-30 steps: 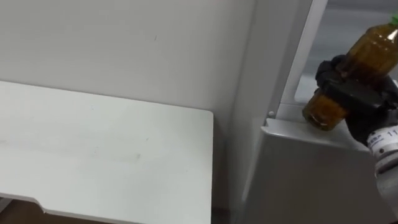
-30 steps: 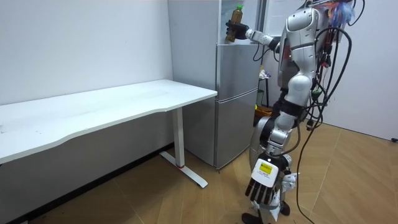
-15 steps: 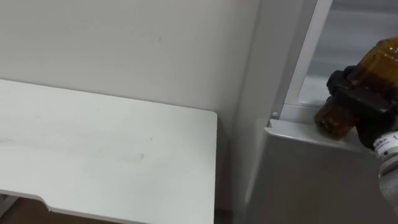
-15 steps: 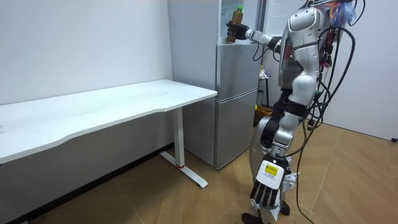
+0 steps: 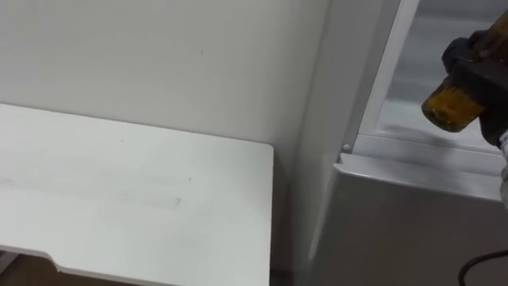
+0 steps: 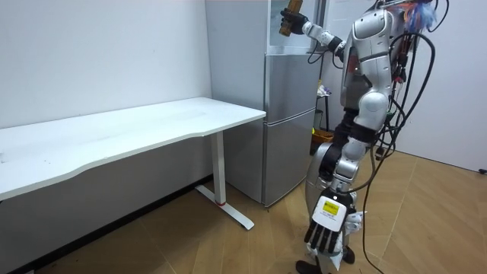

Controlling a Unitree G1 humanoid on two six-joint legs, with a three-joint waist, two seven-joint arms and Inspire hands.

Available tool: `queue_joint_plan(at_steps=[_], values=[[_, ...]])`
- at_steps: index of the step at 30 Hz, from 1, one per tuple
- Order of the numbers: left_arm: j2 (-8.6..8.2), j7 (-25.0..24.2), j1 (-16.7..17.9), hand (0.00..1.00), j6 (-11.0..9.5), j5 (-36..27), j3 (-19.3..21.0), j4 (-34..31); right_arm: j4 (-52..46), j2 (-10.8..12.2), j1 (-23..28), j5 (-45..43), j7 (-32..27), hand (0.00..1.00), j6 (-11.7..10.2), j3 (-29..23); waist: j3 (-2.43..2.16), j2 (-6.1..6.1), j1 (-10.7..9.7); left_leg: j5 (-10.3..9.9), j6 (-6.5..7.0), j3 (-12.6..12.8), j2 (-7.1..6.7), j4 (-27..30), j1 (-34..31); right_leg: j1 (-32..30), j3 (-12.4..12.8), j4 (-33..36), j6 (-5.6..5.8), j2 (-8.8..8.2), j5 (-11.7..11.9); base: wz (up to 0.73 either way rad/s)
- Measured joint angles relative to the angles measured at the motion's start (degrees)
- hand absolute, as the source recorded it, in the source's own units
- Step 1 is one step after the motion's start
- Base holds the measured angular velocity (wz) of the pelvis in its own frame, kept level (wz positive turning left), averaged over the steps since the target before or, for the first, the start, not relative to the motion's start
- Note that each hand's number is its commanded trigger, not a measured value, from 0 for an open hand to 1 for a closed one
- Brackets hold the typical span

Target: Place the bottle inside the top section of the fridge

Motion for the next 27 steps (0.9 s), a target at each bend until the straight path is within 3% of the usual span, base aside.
queue_joint_plan(at_steps=[14, 22, 27], values=[[0.01, -0.6, 0.2, 0.00, -0.5, 0.0, 0.0, -0.5, 0.0, -0.5, -1.2, 0.3, -1.2, 1.00, 0.0, 0.0, 0.06, 0.06, -1.2, 0.0, -0.01, 0.1, -0.06, -0.1, -0.1, 0.0, 0.1, 0.0, 0.01, 0.01, 0.0, 0.00], [0.29, -0.6, 0.2, 0.00, -0.4, 0.1, -0.1, -0.6, 3.3, -1.5, -1.7, 1.6, -0.8, 1.00, -0.6, 0.5, 0.34, -0.42, 0.0, 0.0, -0.04, 0.1, -0.02, -0.1, -0.1, 0.0, -0.2, 0.0, 0.00, 0.02, 0.0, 0.00], [0.37, -0.8, 0.3, 0.00, 1.1, 0.0, 0.0, -1.0, 7.8, -1.6, -2.2, 1.5, -0.9, 1.00, -0.5, 0.5, 0.53, -0.68, 0.2, -0.3, -0.02, -1.3, -0.01, 0.9, -2.0, -0.7, -1.5, -0.1, 0.00, -0.06, 0.0, 0.13]])
